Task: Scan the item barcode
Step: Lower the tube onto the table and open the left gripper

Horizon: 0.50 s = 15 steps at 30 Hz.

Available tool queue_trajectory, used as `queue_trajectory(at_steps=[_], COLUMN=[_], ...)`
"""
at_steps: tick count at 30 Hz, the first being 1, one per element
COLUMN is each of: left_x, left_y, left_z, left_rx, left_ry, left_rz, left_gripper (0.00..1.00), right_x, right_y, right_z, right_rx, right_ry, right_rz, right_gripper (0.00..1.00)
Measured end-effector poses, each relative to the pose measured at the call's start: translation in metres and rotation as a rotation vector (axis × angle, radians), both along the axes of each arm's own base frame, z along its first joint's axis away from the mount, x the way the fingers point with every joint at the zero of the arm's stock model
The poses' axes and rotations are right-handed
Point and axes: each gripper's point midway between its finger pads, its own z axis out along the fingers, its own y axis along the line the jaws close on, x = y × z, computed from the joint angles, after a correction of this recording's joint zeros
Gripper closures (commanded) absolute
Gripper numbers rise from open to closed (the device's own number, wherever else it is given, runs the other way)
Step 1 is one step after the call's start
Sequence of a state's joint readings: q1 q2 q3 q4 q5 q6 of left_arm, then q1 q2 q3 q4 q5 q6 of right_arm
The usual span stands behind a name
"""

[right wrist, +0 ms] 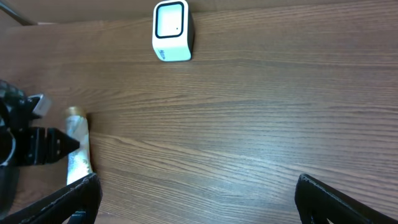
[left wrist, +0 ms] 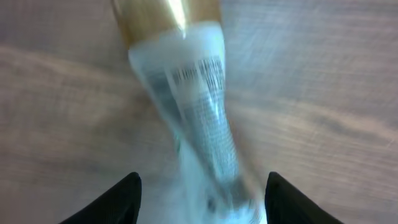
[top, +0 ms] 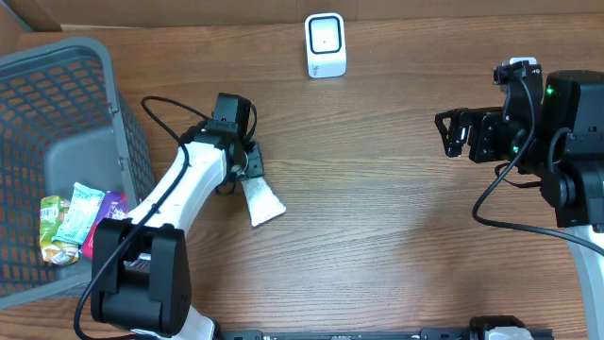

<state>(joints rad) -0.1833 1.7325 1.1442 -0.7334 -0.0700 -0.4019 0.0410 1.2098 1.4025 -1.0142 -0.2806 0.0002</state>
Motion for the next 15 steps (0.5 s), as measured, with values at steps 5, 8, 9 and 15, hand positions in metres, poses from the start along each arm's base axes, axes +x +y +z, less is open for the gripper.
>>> queue_trajectory(at_steps=[5, 8, 9, 15], left_x=[-0.019, -0.026, -0.031, -0.063], left_y=[0.009, 0.012, 0.014, 0.025], left_z=[0.021, 0.039, 0.049, 0.109], left_rx=[0.035, 0.041, 0.041, 0.046], left_ry=[0.080, 0.066, 0.055, -0.041], left_rz=[0.045, 0.057, 0.062, 0.089], left_gripper=[0.43, 0.42, 0.42, 0.42], right_x=[0.000, 0.000, 0.000, 0.000], right_y=[0.000, 0.000, 0.000, 0.000], right_z=[0.000, 0.000, 0.000, 0.000], right_rx=[0.001, 0.000, 0.000, 0.001], right_ry=[0.000, 0.000, 0.000, 0.000], right_rz=[0.000, 0.000, 0.000, 0.000], right_gripper=[0.00, 0.00, 0.00, 0.00])
